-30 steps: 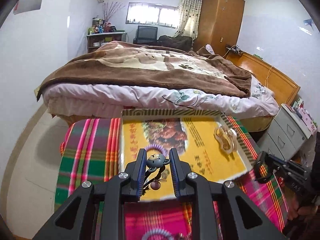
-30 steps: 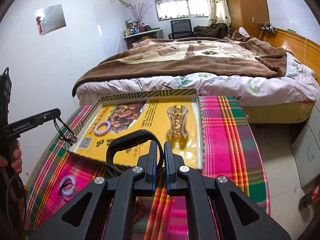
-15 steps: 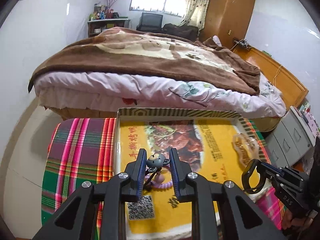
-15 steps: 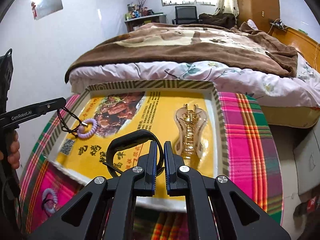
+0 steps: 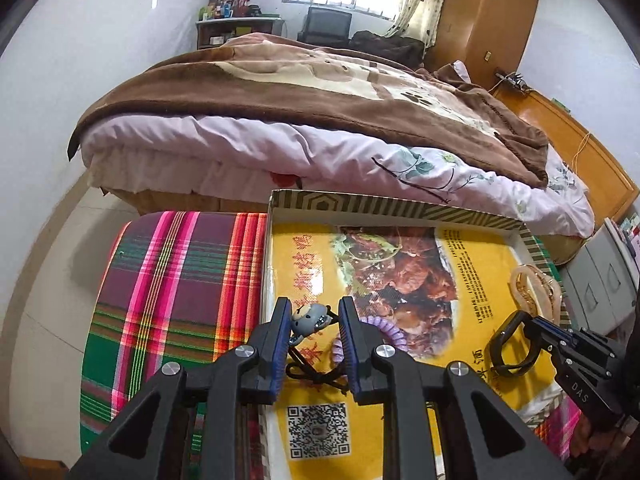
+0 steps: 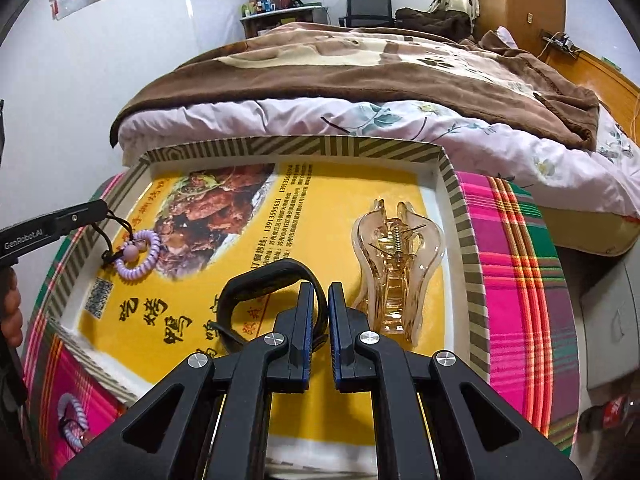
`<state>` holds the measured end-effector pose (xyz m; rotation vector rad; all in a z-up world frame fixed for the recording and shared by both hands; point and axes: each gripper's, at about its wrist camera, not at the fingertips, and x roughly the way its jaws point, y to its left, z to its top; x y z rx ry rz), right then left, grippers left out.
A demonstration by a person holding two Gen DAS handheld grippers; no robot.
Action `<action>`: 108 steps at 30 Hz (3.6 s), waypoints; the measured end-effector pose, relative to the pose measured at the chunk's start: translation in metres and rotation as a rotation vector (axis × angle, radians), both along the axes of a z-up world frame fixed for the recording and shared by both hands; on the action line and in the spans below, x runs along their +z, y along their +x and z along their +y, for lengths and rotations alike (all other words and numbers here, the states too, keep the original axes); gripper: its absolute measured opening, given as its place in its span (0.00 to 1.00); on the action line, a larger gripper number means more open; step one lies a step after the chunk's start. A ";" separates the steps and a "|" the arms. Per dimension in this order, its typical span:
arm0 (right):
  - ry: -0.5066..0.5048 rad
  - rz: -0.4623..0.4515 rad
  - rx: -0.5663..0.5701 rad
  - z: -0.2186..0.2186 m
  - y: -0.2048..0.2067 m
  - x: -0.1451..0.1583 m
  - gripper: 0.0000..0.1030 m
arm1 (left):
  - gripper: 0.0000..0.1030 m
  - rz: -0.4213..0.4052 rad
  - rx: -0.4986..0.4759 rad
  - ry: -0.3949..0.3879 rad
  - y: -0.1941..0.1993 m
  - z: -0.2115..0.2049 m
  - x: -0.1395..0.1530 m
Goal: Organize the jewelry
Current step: 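Drop the black band on the tray with the right tool while the left releases the tie, then withdraw both open tools from the tray back over the cloth, then lower the right tool onto the red bead bracelet and close it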
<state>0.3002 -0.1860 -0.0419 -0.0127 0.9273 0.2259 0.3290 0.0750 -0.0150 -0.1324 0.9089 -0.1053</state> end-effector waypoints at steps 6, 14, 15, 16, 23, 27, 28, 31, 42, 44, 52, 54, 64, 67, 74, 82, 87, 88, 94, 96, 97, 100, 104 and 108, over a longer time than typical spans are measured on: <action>-0.005 0.000 -0.007 0.001 0.003 -0.001 0.07 | 0.43 0.009 -0.003 -0.006 0.001 -0.001 -0.004; -0.002 0.001 -0.013 0.002 0.002 -0.002 0.10 | 0.57 0.013 -0.020 -0.009 0.000 -0.007 -0.004; -0.001 -0.001 -0.012 0.002 0.002 -0.001 0.11 | 0.60 0.014 -0.022 -0.009 0.000 -0.007 -0.004; -0.001 -0.005 -0.014 0.003 0.001 0.000 0.13 | 0.61 0.015 -0.025 -0.009 0.000 -0.008 -0.004; 0.030 -0.026 -0.024 -0.002 -0.003 0.008 0.21 | 0.75 -0.002 -0.014 0.009 -0.006 -0.011 0.003; 0.053 -0.036 -0.030 -0.004 -0.011 0.014 0.30 | 0.77 -0.013 -0.009 -0.004 -0.016 -0.010 0.009; 0.056 -0.040 -0.031 -0.004 -0.013 0.016 0.30 | 0.77 -0.017 -0.006 0.001 -0.020 -0.010 0.011; 0.068 -0.051 -0.037 -0.004 -0.021 0.021 0.31 | 0.79 -0.023 -0.011 0.002 -0.033 -0.011 0.016; 0.103 -0.087 -0.048 -0.010 -0.059 0.041 0.38 | 0.79 -0.063 -0.019 -0.012 -0.090 -0.008 0.039; 0.108 -0.095 -0.050 -0.011 -0.068 0.045 0.38 | 0.79 -0.071 -0.018 -0.019 -0.102 -0.005 0.043; 0.138 -0.117 -0.055 -0.024 -0.107 0.050 0.38 | 0.79 -0.086 -0.027 -0.018 -0.149 0.004 0.045; 0.140 -0.118 -0.056 -0.028 -0.119 0.048 0.38 | 0.79 -0.084 -0.021 -0.025 -0.162 0.009 0.041; 0.108 -0.055 -0.032 -0.034 -0.154 0.012 0.38 | 0.79 -0.068 -0.001 -0.073 -0.221 0.029 0.016; 0.098 -0.032 -0.008 -0.028 -0.162 0.001 0.38 | 0.79 -0.074 0.008 -0.102 -0.232 0.035 0.014; 0.098 -0.046 0.050 -0.012 -0.180 -0.001 0.38 | 0.79 -0.069 0.017 -0.116 -0.244 0.041 0.006; 0.050 -0.047 0.086 -0.004 -0.154 0.004 0.38 | 0.79 -0.058 -0.009 -0.123 -0.242 0.038 0.001; -0.050 -0.077 0.176 0.010 -0.144 0.001 0.38 | 0.80 -0.038 -0.019 -0.129 -0.238 0.035 -0.005; -0.063 -0.070 0.193 0.011 -0.141 -0.001 0.38 | 0.79 -0.033 -0.020 -0.129 -0.237 0.034 -0.006; -0.111 -0.013 0.303 0.018 -0.134 -0.014 0.39 | 0.80 -0.020 -0.024 -0.132 -0.230 0.031 -0.011; -0.085 0.000 0.336 0.018 -0.132 -0.016 0.39 | 0.79 -0.017 -0.028 -0.134 -0.227 0.030 -0.012; -0.076 0.004 0.341 0.018 -0.131 -0.017 0.40 | 0.79 -0.014 -0.028 -0.134 -0.226 0.030 -0.013; -0.074 0.017 0.349 0.020 -0.125 -0.020 0.44 | 0.79 -0.005 -0.033 -0.133 -0.222 0.025 -0.014; -0.042 0.032 0.342 0.020 -0.123 -0.019 0.44 | 0.80 0.000 -0.039 -0.133 -0.221 0.021 -0.016; -0.008 0.029 0.324 0.013 -0.125 -0.018 0.16 | 0.80 0.004 -0.040 -0.131 -0.218 0.018 -0.015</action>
